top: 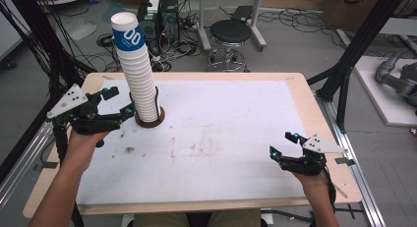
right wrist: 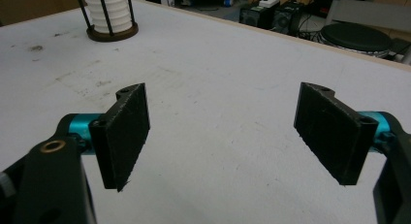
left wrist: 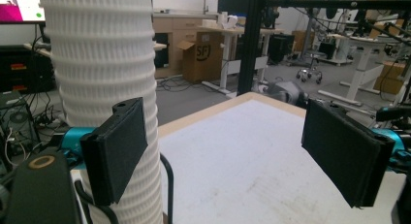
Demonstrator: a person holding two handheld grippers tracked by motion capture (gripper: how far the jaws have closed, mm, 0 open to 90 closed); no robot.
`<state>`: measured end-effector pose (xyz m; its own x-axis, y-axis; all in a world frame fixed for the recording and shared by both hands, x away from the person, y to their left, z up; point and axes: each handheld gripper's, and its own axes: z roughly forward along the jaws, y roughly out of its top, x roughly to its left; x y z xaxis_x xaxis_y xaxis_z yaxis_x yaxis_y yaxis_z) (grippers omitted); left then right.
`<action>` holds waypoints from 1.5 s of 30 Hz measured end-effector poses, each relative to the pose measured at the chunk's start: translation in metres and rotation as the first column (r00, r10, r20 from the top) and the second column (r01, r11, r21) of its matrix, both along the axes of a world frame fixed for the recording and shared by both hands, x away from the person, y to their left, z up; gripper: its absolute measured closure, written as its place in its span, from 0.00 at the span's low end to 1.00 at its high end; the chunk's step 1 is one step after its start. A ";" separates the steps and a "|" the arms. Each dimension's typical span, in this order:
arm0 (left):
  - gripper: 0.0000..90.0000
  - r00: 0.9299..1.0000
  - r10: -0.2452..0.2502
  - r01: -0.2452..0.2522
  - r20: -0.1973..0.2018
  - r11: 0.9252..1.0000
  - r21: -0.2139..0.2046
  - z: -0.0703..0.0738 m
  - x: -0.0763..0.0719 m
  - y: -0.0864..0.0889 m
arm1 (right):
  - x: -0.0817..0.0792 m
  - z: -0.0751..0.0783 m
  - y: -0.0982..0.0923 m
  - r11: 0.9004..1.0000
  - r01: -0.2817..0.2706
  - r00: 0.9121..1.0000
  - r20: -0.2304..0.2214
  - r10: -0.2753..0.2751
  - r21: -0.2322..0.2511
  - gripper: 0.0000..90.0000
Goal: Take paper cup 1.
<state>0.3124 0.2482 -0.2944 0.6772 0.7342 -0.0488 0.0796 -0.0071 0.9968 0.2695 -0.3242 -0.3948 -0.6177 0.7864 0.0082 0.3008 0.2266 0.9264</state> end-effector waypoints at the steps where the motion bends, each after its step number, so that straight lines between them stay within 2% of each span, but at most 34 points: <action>1: 0.18 1.000 -0.002 0.002 0.001 1.000 0.002 0.004 0.002 0.000 | 0.000 0.000 0.000 1.000 -0.002 1.000 0.004 0.002 -0.002 0.23; 4: 0.18 1.000 0.003 -0.003 0.002 1.000 0.004 0.019 0.008 0.003 | 0.000 0.000 0.000 1.000 -0.001 1.000 0.005 0.001 0.000 0.23; 7: 0.18 1.000 0.004 -0.004 -0.007 1.000 -0.024 0.037 0.016 0.006 | 0.000 0.000 0.000 1.000 0.002 1.000 0.001 -0.002 0.000 0.23; 10: 0.18 1.000 0.027 -0.027 -0.001 1.000 0.002 0.056 0.024 0.007 | 0.000 -0.001 0.000 1.000 0.002 1.000 0.002 -0.002 -0.002 0.23; 15: 0.18 0.999 0.048 -0.048 -0.012 0.999 0.009 0.082 0.040 0.010 | 0.001 0.000 0.001 1.000 -0.002 1.000 0.006 0.002 0.003 0.23; 23: 0.18 0.994 0.108 -0.107 -0.028 0.994 0.038 0.108 0.069 0.010 | 0.002 -0.001 0.002 1.000 -0.011 1.000 0.008 0.011 0.000 0.23; 26: 0.18 0.992 0.125 -0.124 -0.032 0.991 0.041 0.115 0.081 0.009 | 0.002 -0.001 0.002 1.000 -0.011 1.000 0.004 0.011 0.004 0.23; 30: 0.18 0.990 0.128 -0.123 -0.064 0.990 0.066 0.120 0.097 0.006 | 0.003 -0.002 0.000 1.000 -0.008 1.000 0.000 0.008 0.005 0.23; 33: 0.18 0.988 0.133 -0.128 -0.078 0.989 0.068 0.121 0.108 0.003 | 0.003 -0.002 0.000 1.000 -0.007 1.000 -0.005 0.007 0.010 0.23; 35: 0.18 0.989 0.125 -0.120 -0.075 0.991 0.061 0.121 0.114 -0.001 | 0.003 -0.002 -0.001 1.000 -0.006 1.000 -0.004 0.006 0.010 0.23; 39: 0.18 0.988 0.121 -0.112 -0.098 0.990 0.086 0.119 0.124 -0.010 | 0.003 -0.003 -0.003 1.000 -0.002 1.000 -0.007 0.002 0.012 0.23; 45: 0.24 0.986 0.138 -0.129 -0.092 0.987 0.099 0.118 0.129 -0.016 | 0.003 -0.004 -0.006 1.000 -0.001 1.000 -0.006 0.001 0.015 0.23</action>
<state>0.4414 0.2318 -0.1761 0.5682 0.8220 -0.0382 0.1838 -0.0815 0.9796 0.2728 -0.3298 -0.3985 -0.6185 0.7855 0.0233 0.3060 0.2134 0.9278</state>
